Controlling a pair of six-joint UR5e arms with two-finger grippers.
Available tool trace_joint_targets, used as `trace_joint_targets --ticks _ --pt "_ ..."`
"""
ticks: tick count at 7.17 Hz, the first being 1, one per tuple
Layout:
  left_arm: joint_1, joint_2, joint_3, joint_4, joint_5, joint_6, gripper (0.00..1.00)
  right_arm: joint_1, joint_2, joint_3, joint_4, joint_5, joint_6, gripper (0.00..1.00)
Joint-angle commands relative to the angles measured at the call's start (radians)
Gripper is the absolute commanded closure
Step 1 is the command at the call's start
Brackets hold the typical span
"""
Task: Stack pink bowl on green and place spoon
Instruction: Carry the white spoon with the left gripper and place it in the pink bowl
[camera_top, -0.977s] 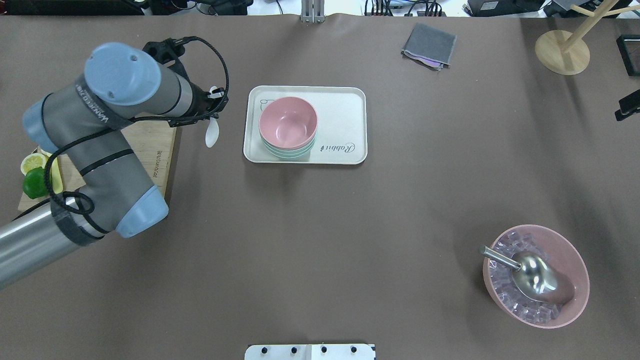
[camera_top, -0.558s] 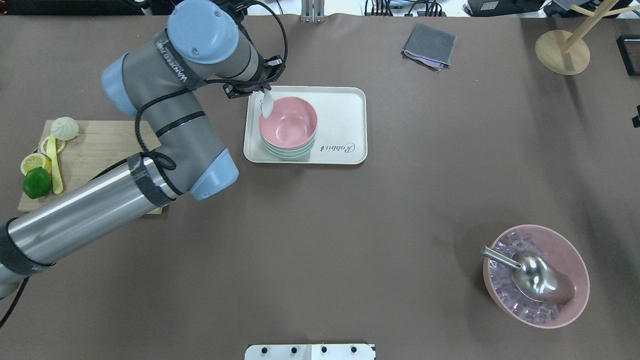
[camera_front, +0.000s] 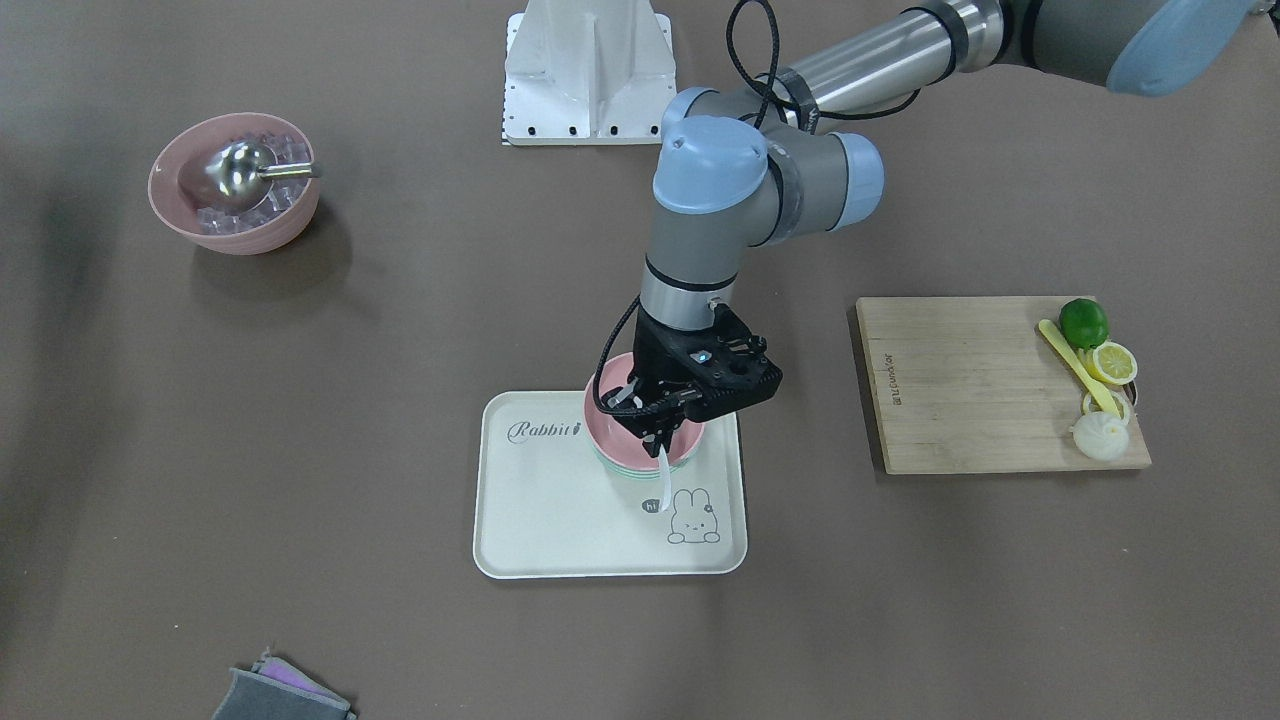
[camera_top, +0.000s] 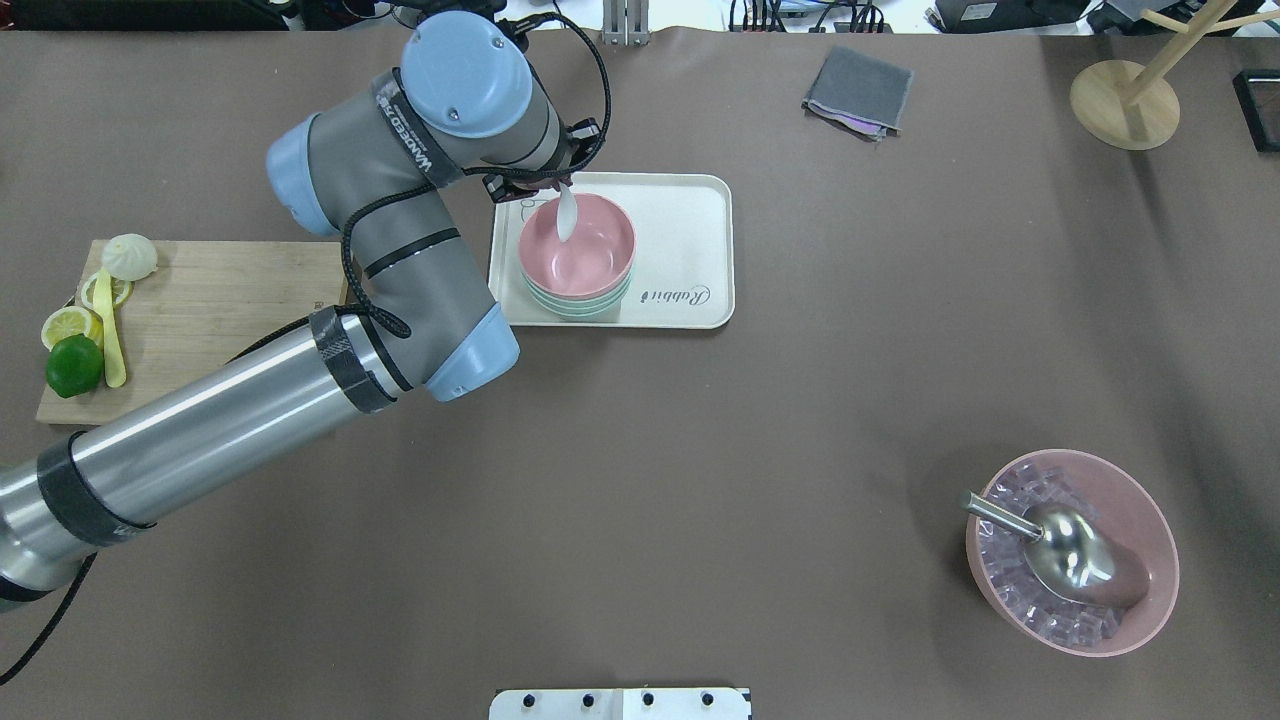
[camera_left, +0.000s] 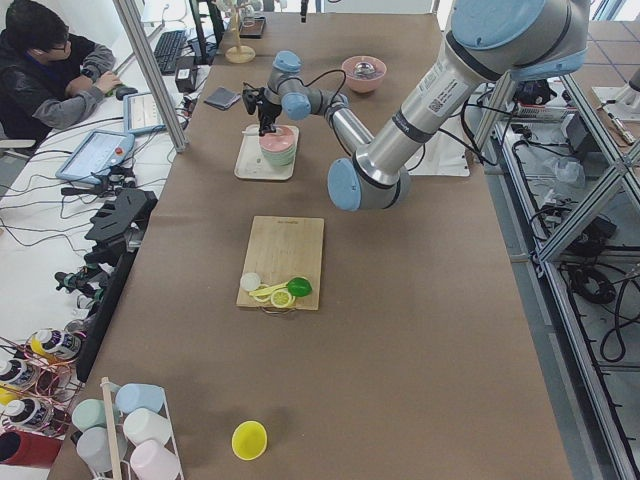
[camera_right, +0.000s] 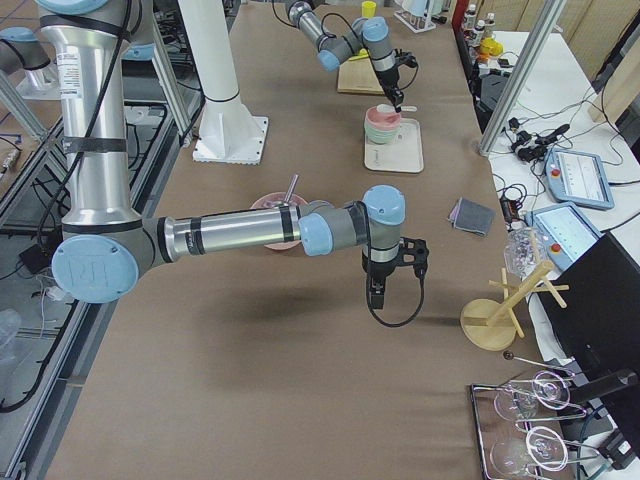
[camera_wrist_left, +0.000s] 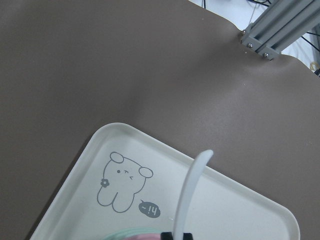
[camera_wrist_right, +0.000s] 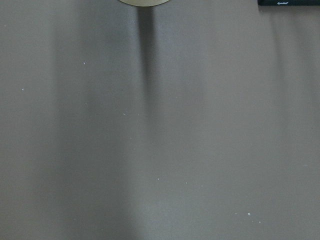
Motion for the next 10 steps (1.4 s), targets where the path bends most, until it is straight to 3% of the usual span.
trace_joint_targets --ticks 1,3,4,6,8,9,10 --pt "0.025 0.001 -0.001 -0.002 0.019 0.001 0.93 0.001 -0.001 0.002 0.000 0.000 -0.001 0.00" --pt "0.027 0.024 -0.004 -0.026 0.019 0.008 0.24 0.001 -0.011 0.002 0.003 0.000 0.001 0.00" --pt "0.027 0.040 -0.016 -0.031 0.021 0.011 0.02 0.001 -0.011 0.002 0.002 -0.001 -0.001 0.00" --pt "-0.002 0.101 -0.115 -0.013 0.006 0.142 0.02 0.004 -0.024 0.006 0.002 -0.001 -0.001 0.00" --pt "-0.153 0.241 -0.276 0.151 -0.231 0.419 0.02 0.007 -0.043 0.006 -0.003 -0.004 -0.002 0.00" --pt "-0.233 0.311 -0.350 0.238 -0.310 0.631 0.02 0.010 -0.052 0.006 -0.004 -0.003 -0.004 0.00" --pt "-0.307 0.351 -0.361 0.320 -0.359 0.828 0.02 0.016 -0.054 0.006 -0.018 0.000 -0.078 0.00"
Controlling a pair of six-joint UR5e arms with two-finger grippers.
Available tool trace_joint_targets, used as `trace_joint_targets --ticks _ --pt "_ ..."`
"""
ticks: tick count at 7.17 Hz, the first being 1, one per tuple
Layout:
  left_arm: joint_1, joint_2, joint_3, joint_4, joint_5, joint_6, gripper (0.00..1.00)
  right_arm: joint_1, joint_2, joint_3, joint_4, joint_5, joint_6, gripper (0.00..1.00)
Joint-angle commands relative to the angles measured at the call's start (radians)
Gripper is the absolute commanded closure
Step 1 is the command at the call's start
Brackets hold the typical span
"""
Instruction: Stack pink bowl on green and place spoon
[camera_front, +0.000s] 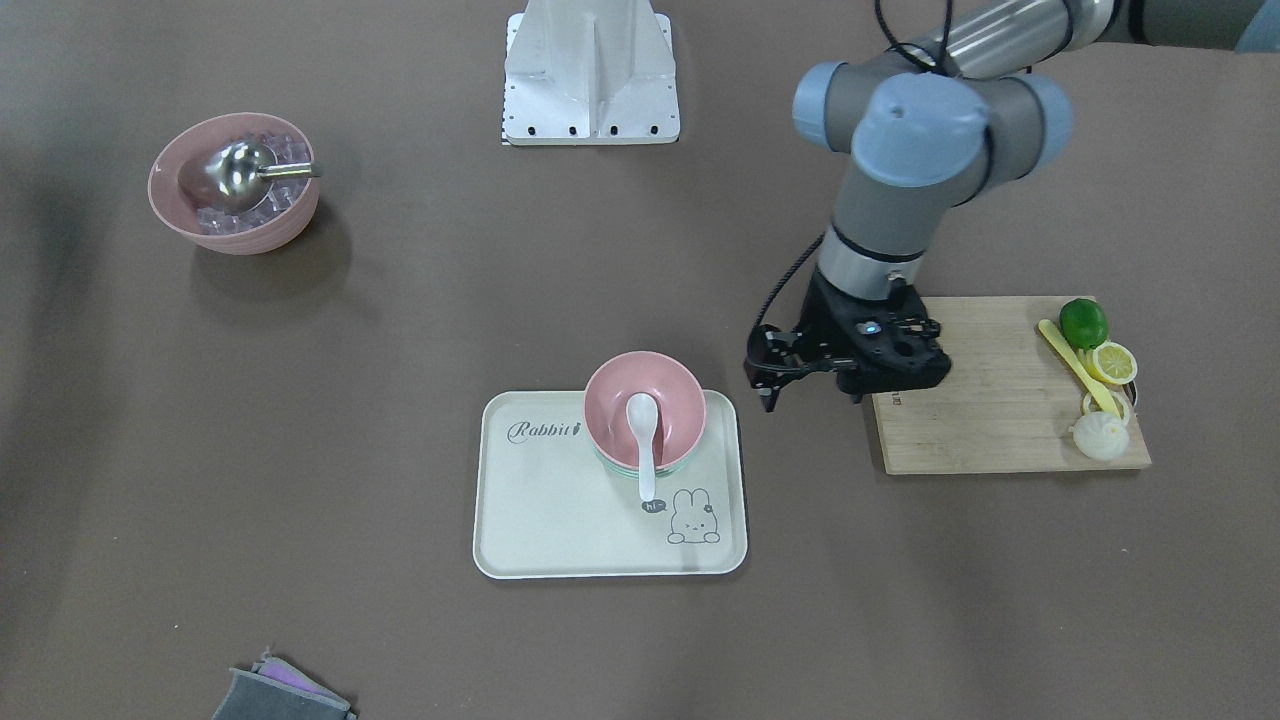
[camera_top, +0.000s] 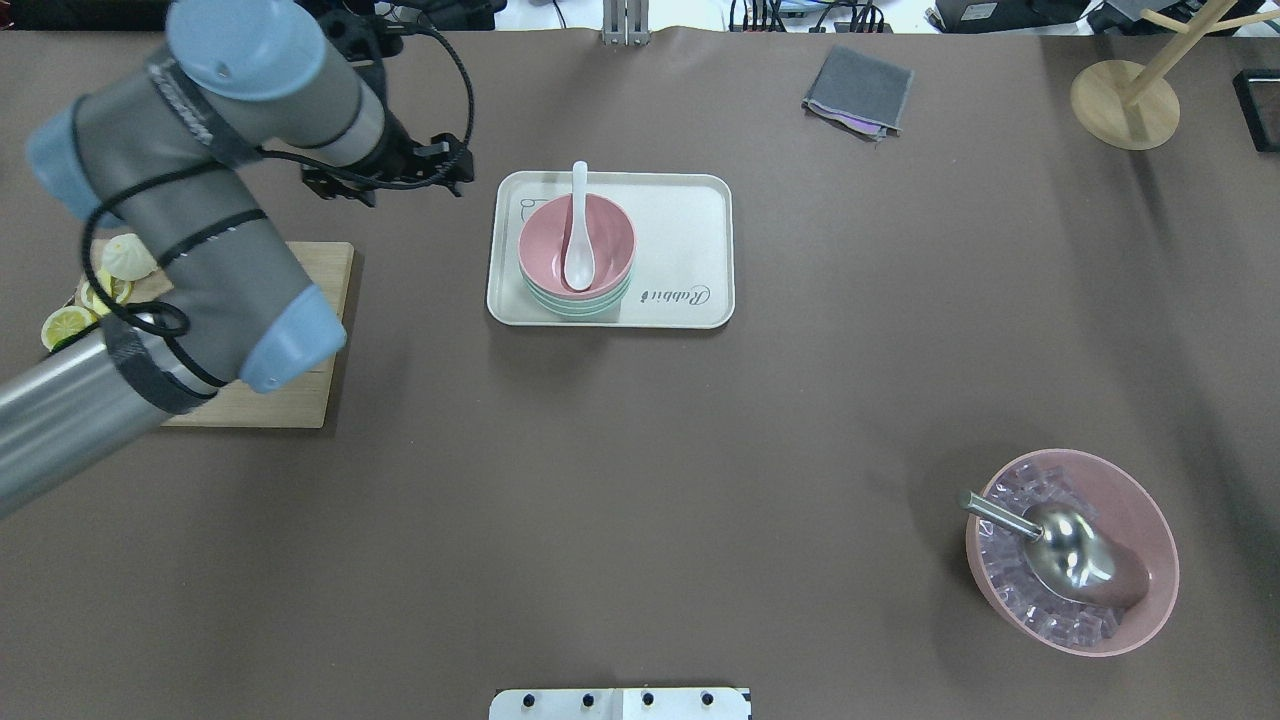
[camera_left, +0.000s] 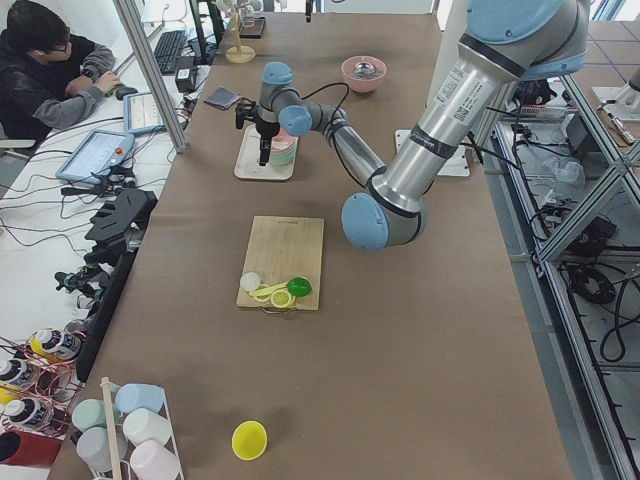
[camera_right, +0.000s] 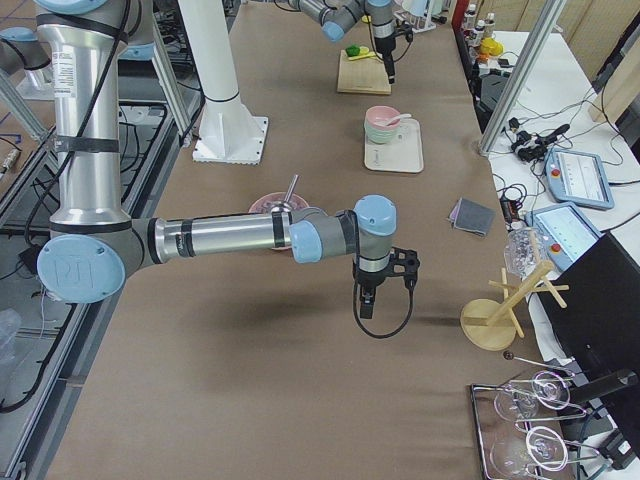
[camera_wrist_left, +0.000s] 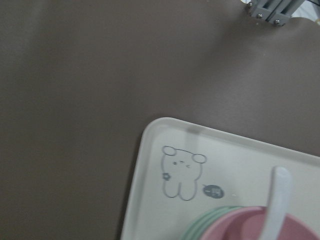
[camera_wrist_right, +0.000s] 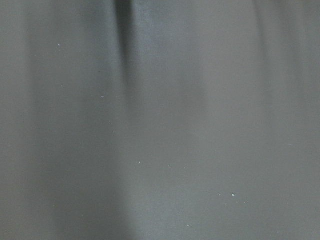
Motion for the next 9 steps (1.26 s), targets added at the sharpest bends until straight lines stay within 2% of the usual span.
trace_joint_targets --ticks 1,2,3,4,5,7,8,9 --pt "-0.162 0.107 -0.045 0.153 -0.088 0.429 0.02 0.044 0.010 0.003 -0.127 0.003 -0.216 0.00" --pt "-0.242 0.153 -0.045 0.175 -0.106 0.593 0.02 0.092 0.016 0.038 -0.245 0.000 -0.335 0.00" --pt "-0.326 0.215 -0.042 0.174 -0.191 0.725 0.02 0.135 0.005 0.073 -0.321 -0.006 -0.366 0.00" --pt "-0.418 0.284 -0.039 0.172 -0.270 0.818 0.02 0.149 -0.010 0.075 -0.329 -0.009 -0.376 0.00" --pt "-0.443 0.373 -0.028 0.130 -0.284 0.823 0.02 0.147 -0.012 0.074 -0.329 -0.003 -0.376 0.00" --pt "-0.446 0.389 0.120 0.000 -0.228 0.825 0.02 0.147 -0.012 0.074 -0.325 0.001 -0.376 0.00" --pt "-0.478 0.391 0.123 -0.010 -0.252 0.781 0.02 0.147 -0.012 0.074 -0.323 0.001 -0.374 0.00" --pt "-0.544 0.386 0.151 0.044 -0.332 0.771 0.02 0.147 -0.012 0.074 -0.322 0.001 -0.374 0.00"
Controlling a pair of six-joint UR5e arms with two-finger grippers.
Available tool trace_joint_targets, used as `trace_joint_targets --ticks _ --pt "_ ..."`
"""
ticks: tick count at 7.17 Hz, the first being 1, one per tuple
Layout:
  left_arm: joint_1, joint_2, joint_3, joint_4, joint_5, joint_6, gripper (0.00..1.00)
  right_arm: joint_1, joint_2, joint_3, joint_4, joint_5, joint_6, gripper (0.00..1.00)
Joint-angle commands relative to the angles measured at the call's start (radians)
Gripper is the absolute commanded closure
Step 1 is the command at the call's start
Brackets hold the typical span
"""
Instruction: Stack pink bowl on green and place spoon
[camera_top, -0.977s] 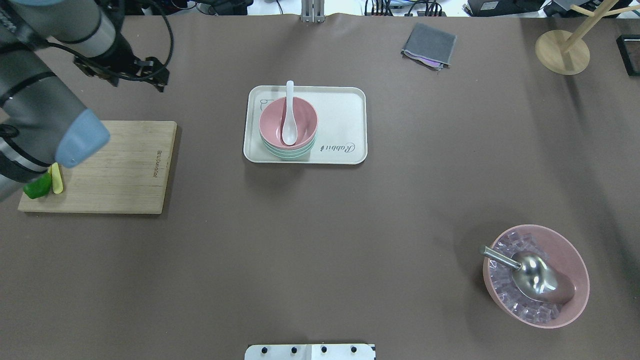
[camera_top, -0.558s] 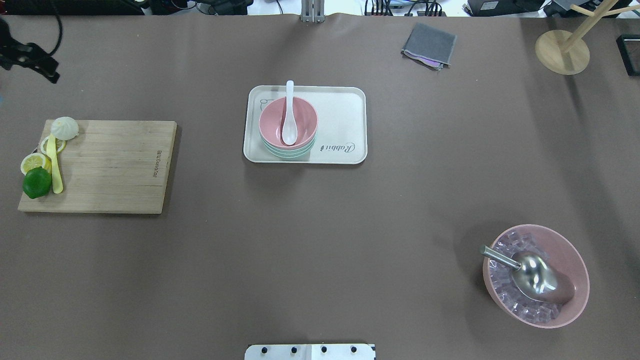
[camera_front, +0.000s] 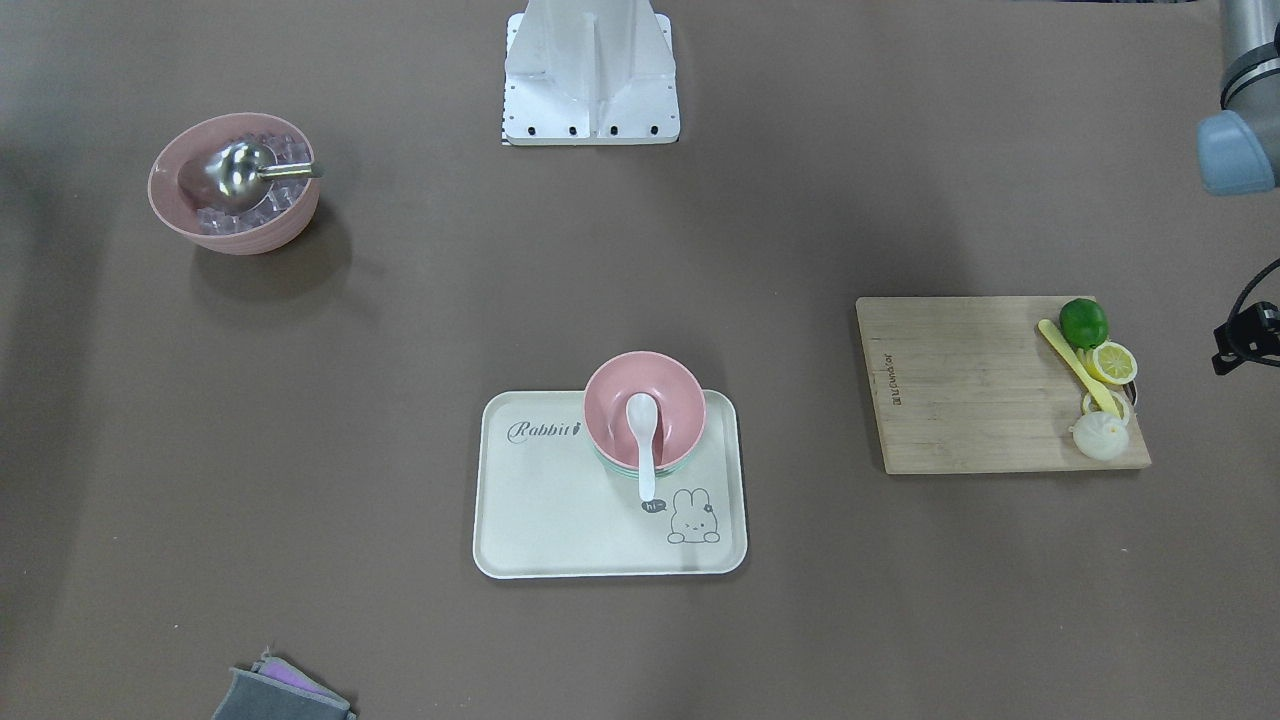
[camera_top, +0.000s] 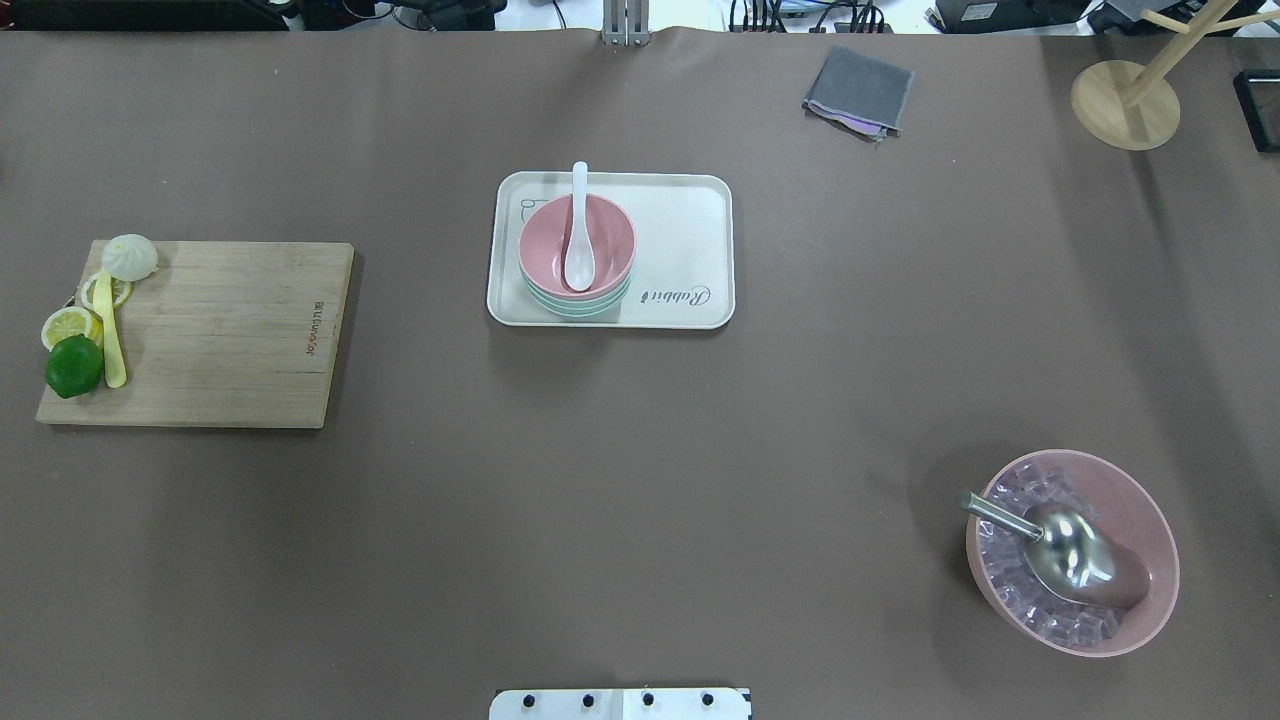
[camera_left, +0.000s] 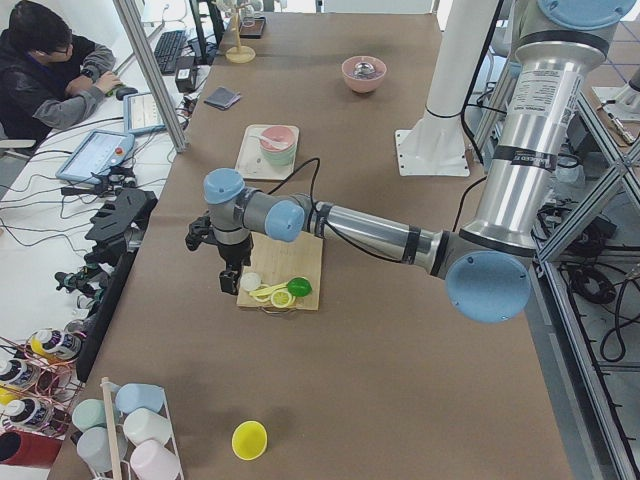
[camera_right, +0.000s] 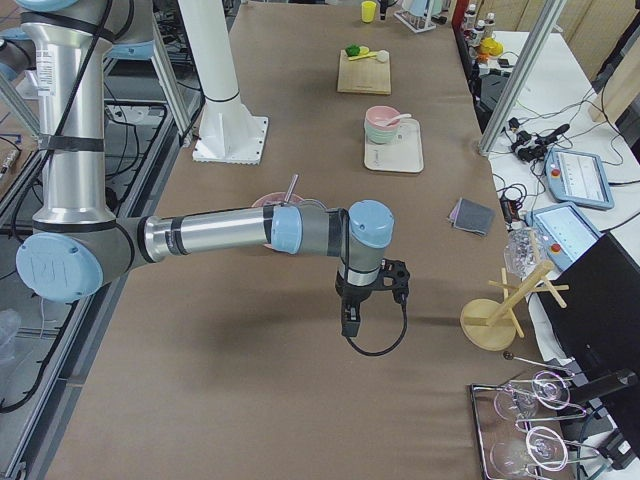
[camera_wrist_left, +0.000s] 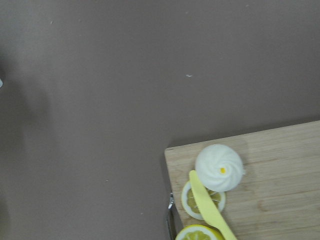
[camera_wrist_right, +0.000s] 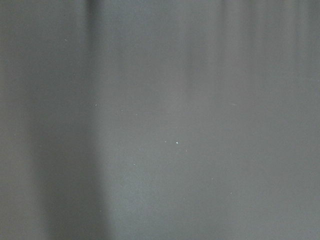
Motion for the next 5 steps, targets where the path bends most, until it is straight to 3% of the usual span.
trace_joint_targets --ticks 1,2,5 --pt "-0.106 0.015 0.020 0.033 -0.090 0.043 0.02 0.000 0.000 0.000 0.003 0.000 0.000 0.00" --pt "-0.127 0.088 0.012 0.028 -0.090 0.145 0.02 0.000 0.000 -0.002 0.003 0.000 0.000 0.00" --pt "-0.134 0.179 -0.093 0.059 -0.082 0.145 0.02 -0.001 -0.002 0.000 0.003 0.000 0.003 0.00"
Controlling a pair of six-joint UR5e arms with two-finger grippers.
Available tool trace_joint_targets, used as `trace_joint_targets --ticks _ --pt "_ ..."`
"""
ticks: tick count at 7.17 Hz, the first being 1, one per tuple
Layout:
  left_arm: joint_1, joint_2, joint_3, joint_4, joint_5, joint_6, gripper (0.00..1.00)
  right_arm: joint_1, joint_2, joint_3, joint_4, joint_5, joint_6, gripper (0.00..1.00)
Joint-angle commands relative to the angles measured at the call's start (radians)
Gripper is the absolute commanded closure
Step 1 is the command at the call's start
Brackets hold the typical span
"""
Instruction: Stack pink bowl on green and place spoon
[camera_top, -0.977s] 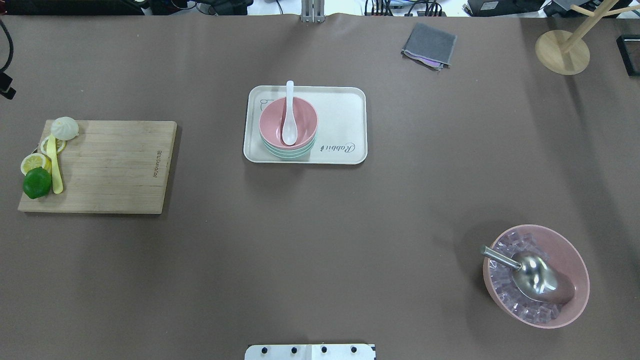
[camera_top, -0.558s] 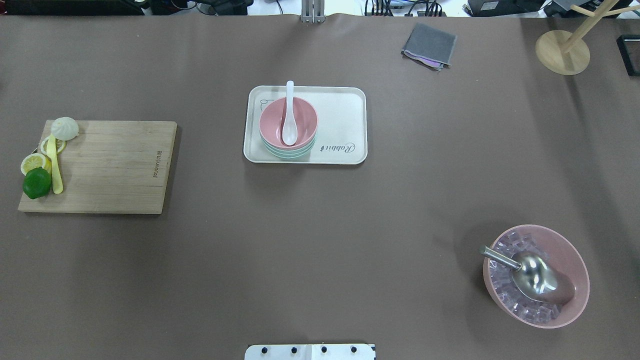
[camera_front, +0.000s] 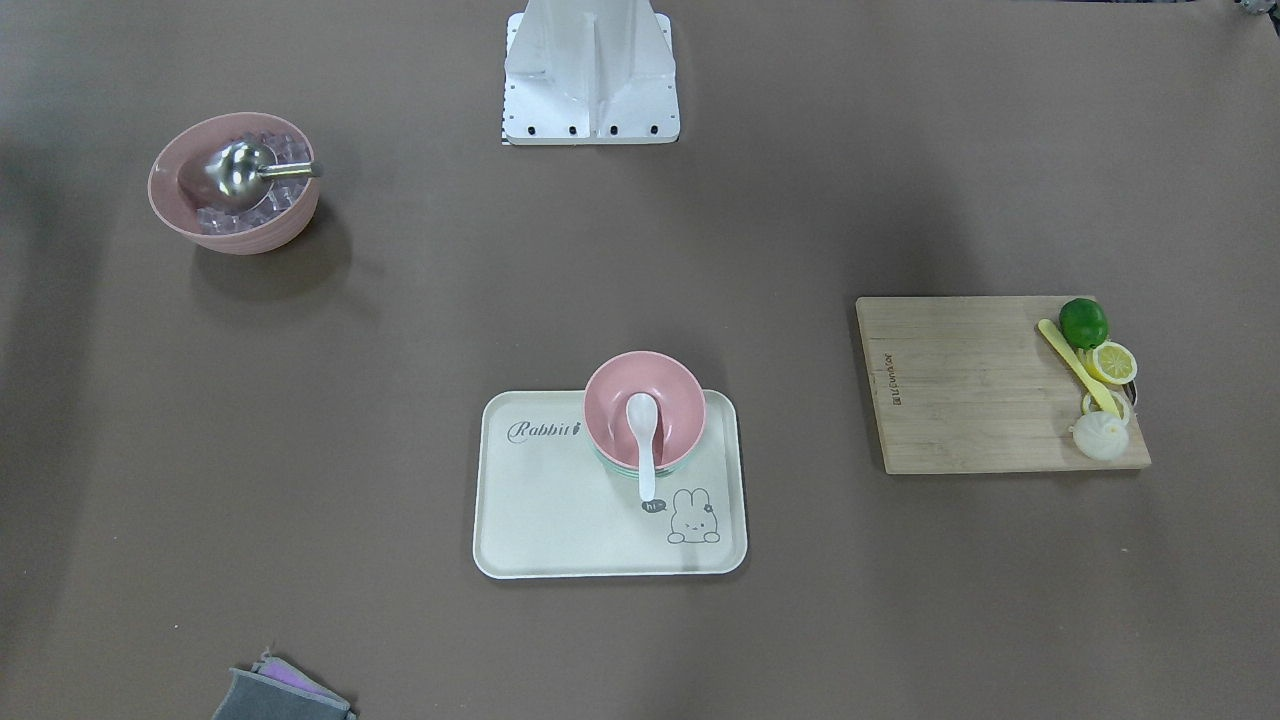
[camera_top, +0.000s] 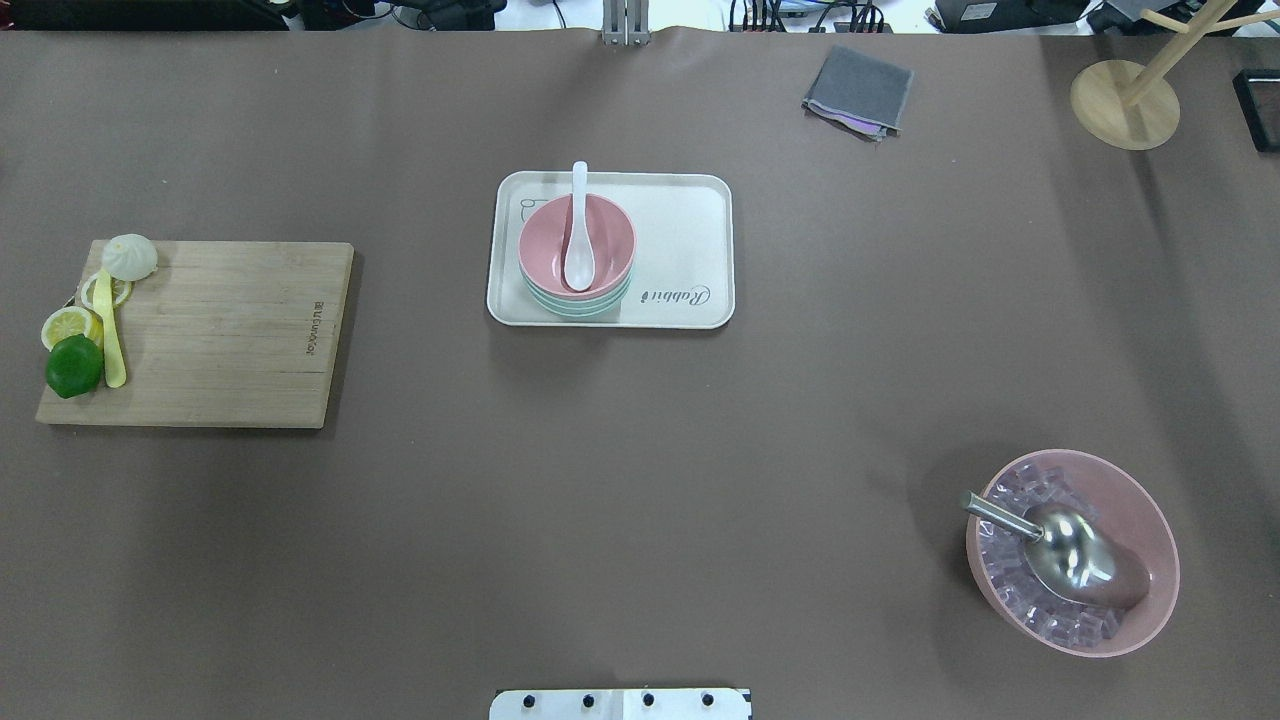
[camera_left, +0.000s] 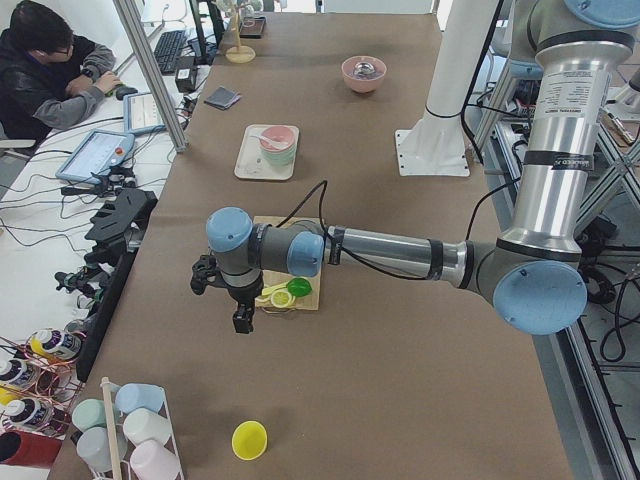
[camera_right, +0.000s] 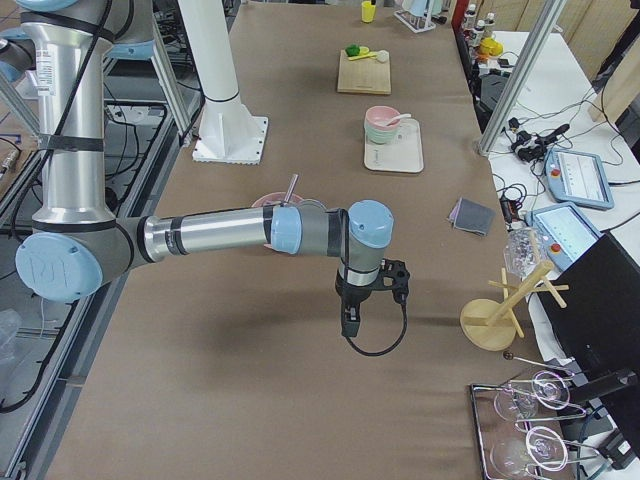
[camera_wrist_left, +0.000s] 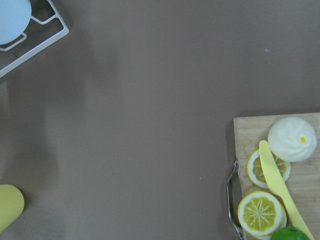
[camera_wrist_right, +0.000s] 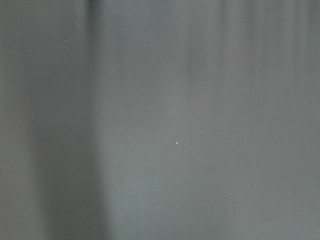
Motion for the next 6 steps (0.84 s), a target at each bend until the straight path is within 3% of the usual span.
trace_joint_targets --ticks 1,6 --pt "-0.003 0.094 -0.101 0.014 0.006 0.009 0.02 -0.001 0.000 0.000 0.000 0.000 0.002 0.00" --pt "-0.036 0.178 -0.136 0.014 0.009 0.013 0.02 -0.001 -0.003 0.000 0.000 0.000 0.002 0.00"
